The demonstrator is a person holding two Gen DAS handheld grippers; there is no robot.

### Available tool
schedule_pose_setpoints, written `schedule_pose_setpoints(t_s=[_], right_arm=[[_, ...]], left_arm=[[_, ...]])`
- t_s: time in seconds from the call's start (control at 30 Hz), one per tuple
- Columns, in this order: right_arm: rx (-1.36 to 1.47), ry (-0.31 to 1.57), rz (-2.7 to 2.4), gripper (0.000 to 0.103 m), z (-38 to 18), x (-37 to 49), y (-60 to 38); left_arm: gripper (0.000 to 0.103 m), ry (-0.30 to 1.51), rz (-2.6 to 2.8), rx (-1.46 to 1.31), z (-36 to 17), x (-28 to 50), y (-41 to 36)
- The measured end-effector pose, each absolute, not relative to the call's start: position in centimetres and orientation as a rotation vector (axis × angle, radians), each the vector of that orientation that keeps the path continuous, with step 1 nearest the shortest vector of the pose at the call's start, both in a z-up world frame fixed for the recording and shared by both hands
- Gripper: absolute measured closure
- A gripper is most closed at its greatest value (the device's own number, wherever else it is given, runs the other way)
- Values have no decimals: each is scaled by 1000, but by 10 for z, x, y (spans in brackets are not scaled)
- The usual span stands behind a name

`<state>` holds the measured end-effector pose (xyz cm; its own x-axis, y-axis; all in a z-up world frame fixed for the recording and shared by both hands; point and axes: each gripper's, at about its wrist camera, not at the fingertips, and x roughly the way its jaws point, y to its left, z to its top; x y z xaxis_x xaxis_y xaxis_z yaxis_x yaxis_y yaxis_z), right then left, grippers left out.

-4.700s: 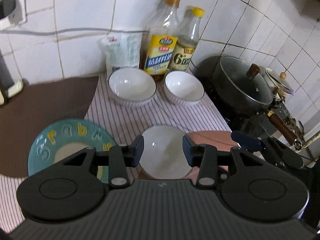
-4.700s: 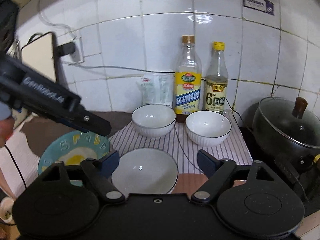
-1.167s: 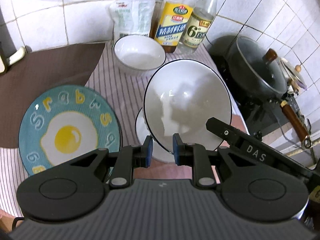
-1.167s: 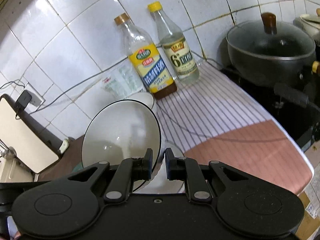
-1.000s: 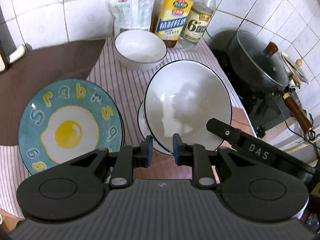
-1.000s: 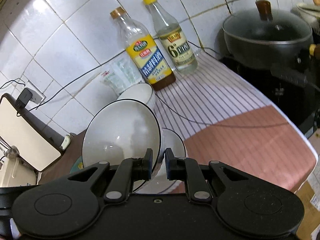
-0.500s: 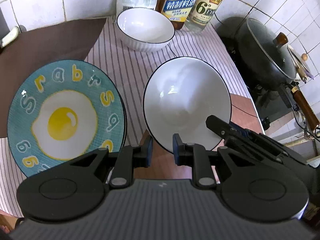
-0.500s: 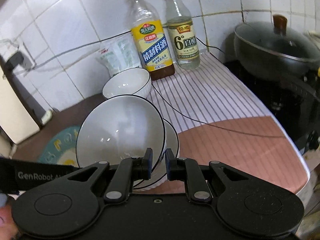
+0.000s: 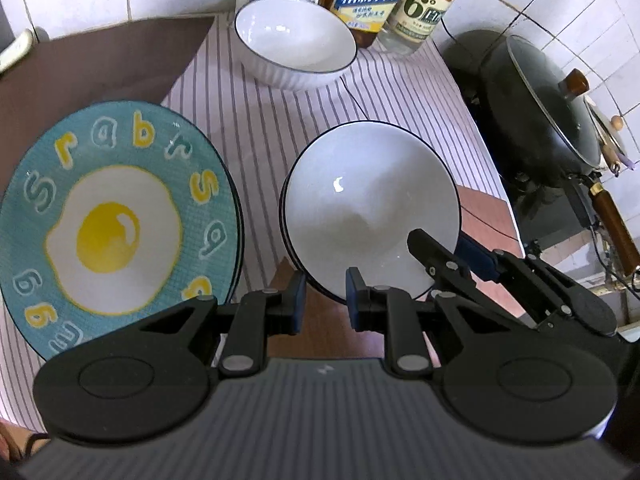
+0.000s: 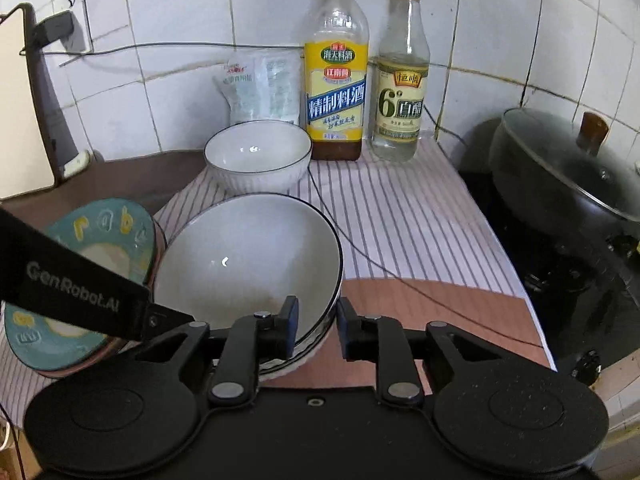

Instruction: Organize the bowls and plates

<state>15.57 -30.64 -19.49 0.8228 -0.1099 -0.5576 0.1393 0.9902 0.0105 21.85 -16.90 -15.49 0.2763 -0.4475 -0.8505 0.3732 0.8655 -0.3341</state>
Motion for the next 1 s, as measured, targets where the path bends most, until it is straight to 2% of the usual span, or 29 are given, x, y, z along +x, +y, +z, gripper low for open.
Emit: schedule_pose_setpoints(t_s=[0.23,0.57,0.8,1.0], right_arm=[[45,561,-81,74,-197,148,-309],[-5,468,2,74,-153,134,-309],[14,458,66,66,-127,163,-307],[107,491,91,65,-114,205,-312]], left_arm=[[84,1147,-572,-62,-152,216,-162],[81,994,-620,-94,-111,218,-128],[76,882,-611,-114,-91,238,-105],[68,822,-603,-120,-82,262,-101]])
